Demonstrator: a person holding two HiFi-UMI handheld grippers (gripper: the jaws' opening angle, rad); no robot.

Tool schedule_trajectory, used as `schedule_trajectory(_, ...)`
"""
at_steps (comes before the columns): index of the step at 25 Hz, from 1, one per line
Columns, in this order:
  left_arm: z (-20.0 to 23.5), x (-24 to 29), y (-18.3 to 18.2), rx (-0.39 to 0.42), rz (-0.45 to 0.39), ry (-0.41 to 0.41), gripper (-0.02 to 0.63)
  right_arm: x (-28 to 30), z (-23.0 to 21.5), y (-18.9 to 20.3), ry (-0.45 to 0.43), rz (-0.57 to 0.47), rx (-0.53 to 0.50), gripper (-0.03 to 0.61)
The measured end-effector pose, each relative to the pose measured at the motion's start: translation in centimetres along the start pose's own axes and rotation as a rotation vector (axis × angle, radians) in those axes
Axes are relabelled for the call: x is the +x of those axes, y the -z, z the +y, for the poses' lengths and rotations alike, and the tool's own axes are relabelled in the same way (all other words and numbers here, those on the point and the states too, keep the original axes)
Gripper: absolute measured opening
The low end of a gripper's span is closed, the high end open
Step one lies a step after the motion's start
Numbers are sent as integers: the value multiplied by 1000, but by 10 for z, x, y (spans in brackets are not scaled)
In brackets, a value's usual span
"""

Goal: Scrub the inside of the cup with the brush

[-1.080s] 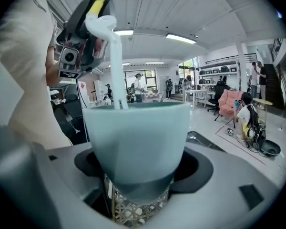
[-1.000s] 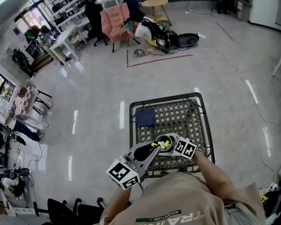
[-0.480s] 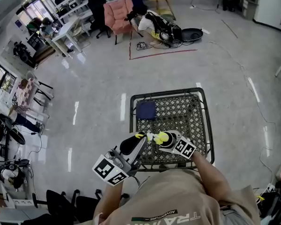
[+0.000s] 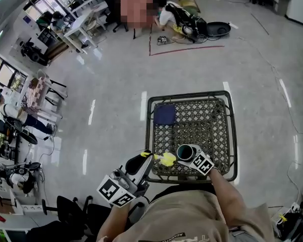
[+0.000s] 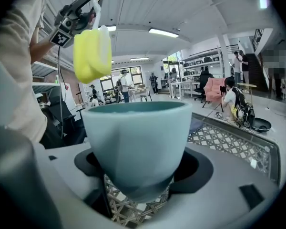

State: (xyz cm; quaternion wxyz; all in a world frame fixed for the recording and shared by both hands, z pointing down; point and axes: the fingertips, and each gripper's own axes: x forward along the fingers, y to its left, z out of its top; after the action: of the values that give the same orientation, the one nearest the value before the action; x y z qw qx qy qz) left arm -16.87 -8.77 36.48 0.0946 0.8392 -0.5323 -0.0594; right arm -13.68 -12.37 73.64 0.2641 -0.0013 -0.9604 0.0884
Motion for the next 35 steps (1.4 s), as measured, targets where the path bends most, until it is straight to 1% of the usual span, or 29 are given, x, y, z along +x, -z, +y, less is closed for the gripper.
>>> schedule_trajectory(3,16,-11,18,-3,41,-50,58,30,-13,10,34,-11,-12,387)
schedule_trajectory(6,33,-20,42,-12,62,-110,58,64,-29,25,36,5,-20,387)
schedule_trajectory(9,38,-30,68,-28,80,-149,58,82,-32,39,31,23,-75,387)
schedule_trajectory(12,39,-30,80,-38,100,-148,58,87,-35,44,24,27,-122,387)
schedule_trajectory(14,41,-25,84,-38,111,-145,58,87,-44,45,41,17,-144,387)
schedule_trajectory(17,43,-17,90,-31,128,-137,58,87,-59,48,79,-22,-128,387)
schedule_trajectory(21,40,-13,89,-22,140,-120,60,86,-61,45,95,-88,-98,387)
schedule_trajectory(24,40,-10,88,-19,132,-110,58,85,-68,45,120,-101,-99,387)
schedule_trajectory(27,38,-9,90,-20,132,-101,58,85,-67,52,117,-66,-104,387)
schedule_trajectory(31,36,-11,93,-22,126,-109,58,81,-65,64,102,-5,-75,387)
schedule_trajectory(33,34,-12,95,-26,120,-111,60,77,-66,73,109,40,-65,387)
schedule_trajectory(35,31,-13,93,-26,108,-104,58,68,-67,90,119,106,-36,388)
